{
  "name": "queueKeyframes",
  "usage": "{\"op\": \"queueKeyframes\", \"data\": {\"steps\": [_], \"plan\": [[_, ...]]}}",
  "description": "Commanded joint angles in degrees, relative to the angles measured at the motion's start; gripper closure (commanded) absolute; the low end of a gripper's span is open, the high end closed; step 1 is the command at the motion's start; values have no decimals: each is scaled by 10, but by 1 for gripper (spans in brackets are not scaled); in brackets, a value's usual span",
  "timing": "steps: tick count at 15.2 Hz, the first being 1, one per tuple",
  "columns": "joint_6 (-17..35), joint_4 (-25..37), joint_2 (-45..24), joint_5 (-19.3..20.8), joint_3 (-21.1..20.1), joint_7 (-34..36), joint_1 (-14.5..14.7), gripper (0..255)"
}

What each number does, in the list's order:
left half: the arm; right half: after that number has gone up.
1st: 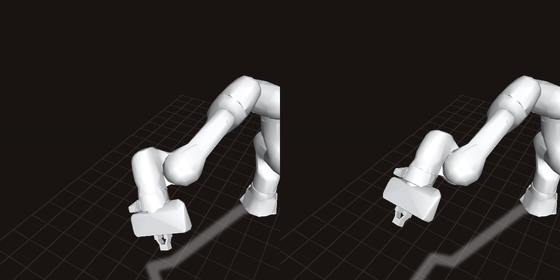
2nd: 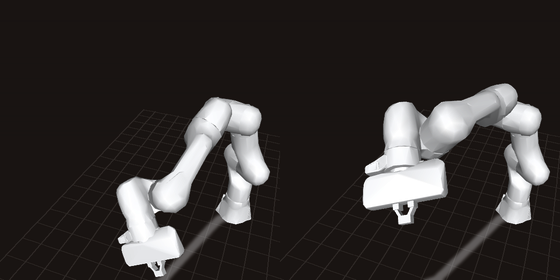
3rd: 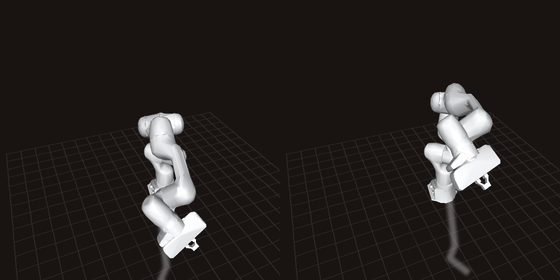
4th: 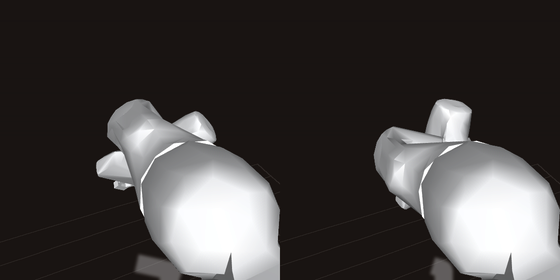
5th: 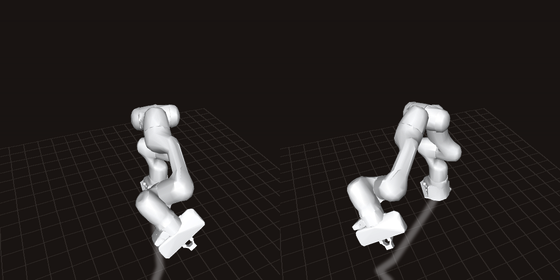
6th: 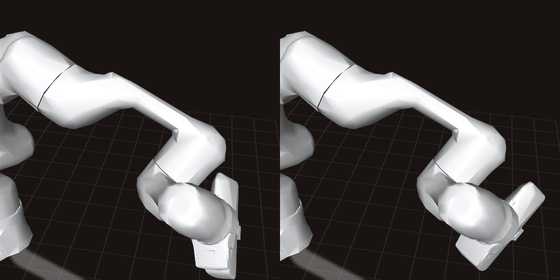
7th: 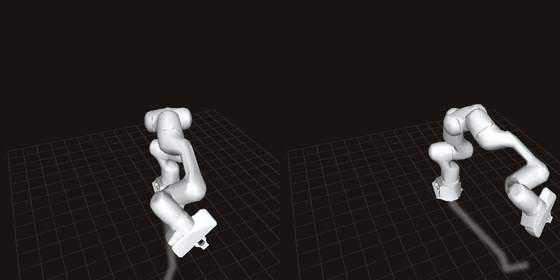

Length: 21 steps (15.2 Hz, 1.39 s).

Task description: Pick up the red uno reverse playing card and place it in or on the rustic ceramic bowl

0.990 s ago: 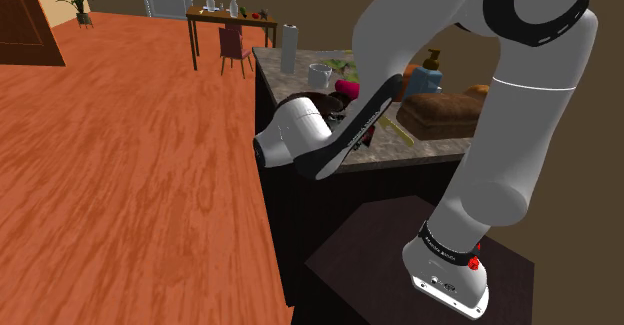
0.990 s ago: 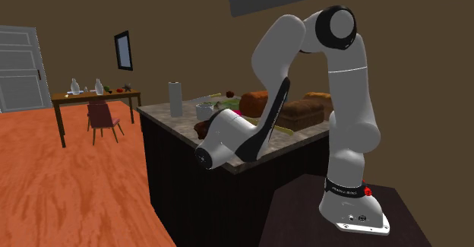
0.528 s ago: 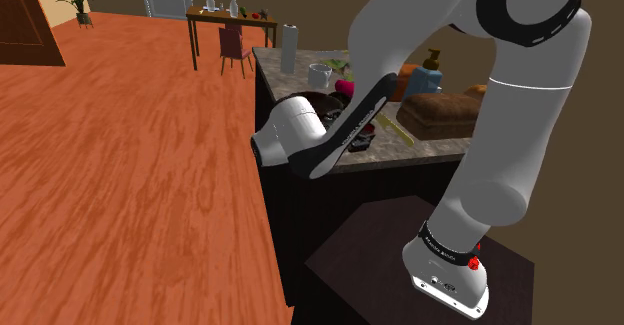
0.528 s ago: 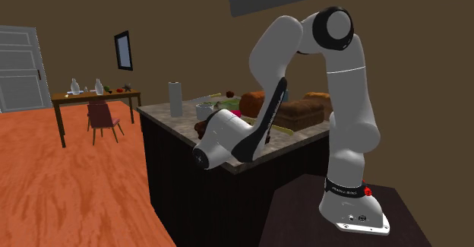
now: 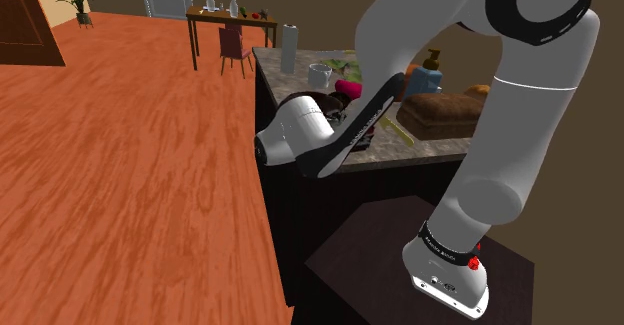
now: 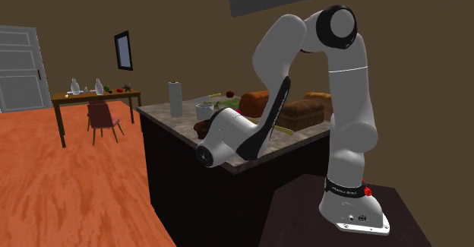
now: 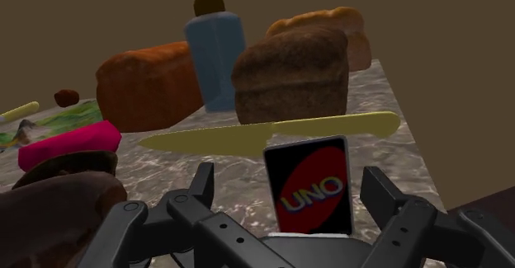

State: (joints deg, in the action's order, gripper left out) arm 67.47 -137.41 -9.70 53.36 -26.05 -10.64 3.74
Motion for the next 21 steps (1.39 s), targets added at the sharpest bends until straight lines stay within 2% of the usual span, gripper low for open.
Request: {"op": "queueKeyframes", "data": {"steps": [1,2,3,10,11,12,13,16,21], "plan": [[-13,-14,-28,-6,21,4,-17,0],[-13,-14,-28,-6,20,5,-19,0],[-13,-14,-34,-11,18,14,-16,255],[-8,-37,-1,-13,17,-1,-20,255],[-11,-47,10,-28,9,2,-14,255],[55,-26,26,6,2,3,-10,255],[55,-26,26,6,2,3,-10,0],[21,-10,-11,-23,18,-41,-30,0],[46,-45,12,-3,20,-45,-58,0]]}}
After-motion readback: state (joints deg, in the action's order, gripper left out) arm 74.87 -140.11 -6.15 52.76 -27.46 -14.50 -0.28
